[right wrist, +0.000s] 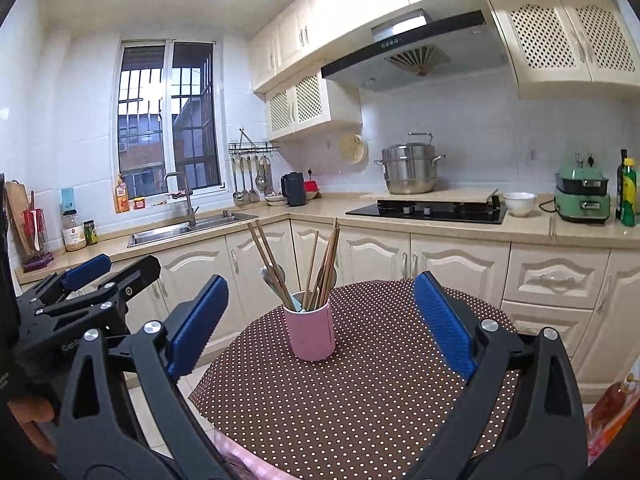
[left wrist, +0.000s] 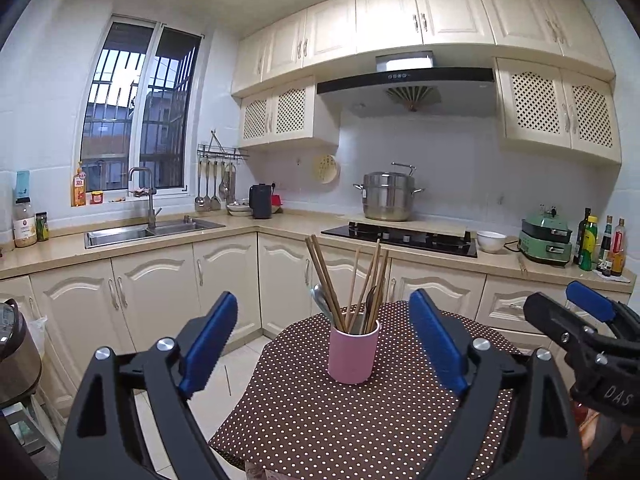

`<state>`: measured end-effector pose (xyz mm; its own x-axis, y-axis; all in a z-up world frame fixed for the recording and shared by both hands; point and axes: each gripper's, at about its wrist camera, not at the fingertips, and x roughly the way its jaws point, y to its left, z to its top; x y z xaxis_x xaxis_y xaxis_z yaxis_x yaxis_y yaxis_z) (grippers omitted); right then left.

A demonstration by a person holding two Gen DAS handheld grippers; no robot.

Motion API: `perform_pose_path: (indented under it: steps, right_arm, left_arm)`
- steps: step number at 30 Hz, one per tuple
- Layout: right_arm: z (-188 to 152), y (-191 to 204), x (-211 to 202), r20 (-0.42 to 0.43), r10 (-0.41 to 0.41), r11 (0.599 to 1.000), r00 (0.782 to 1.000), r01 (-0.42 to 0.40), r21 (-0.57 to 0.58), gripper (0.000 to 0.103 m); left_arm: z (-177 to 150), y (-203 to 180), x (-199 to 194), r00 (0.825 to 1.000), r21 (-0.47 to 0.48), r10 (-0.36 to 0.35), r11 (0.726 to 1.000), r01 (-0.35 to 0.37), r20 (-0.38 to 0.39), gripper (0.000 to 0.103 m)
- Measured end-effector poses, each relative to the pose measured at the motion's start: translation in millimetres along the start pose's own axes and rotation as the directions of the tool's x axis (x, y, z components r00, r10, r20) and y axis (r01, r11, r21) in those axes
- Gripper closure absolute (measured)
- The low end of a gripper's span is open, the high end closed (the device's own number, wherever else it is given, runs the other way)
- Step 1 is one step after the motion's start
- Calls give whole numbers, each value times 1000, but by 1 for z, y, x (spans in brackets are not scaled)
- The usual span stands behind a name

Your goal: Organize utensils

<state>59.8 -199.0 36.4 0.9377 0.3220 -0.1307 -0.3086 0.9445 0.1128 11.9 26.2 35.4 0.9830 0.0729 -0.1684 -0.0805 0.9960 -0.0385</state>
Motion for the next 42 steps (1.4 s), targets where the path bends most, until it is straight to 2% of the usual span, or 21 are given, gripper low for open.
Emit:
perform_pose_path:
  steps: [15, 22, 42]
  right_arm:
    - [8, 22, -32, 88, -7, 997, 996, 14, -82, 8]
    - [9, 22, -35, 103, -1, 996, 995, 10, -89, 8]
    - [6, 22, -24, 92, -9, 995, 996, 18, -97, 8]
  left_arm:
    - [8, -3, -42, 996, 36, -7, 999, 4, 92, 15]
    - [10, -10, -49, 993, 58, 15, 998, -22, 121, 15]
    - [6, -7, -35, 994, 50, 10, 999, -16, 109, 15]
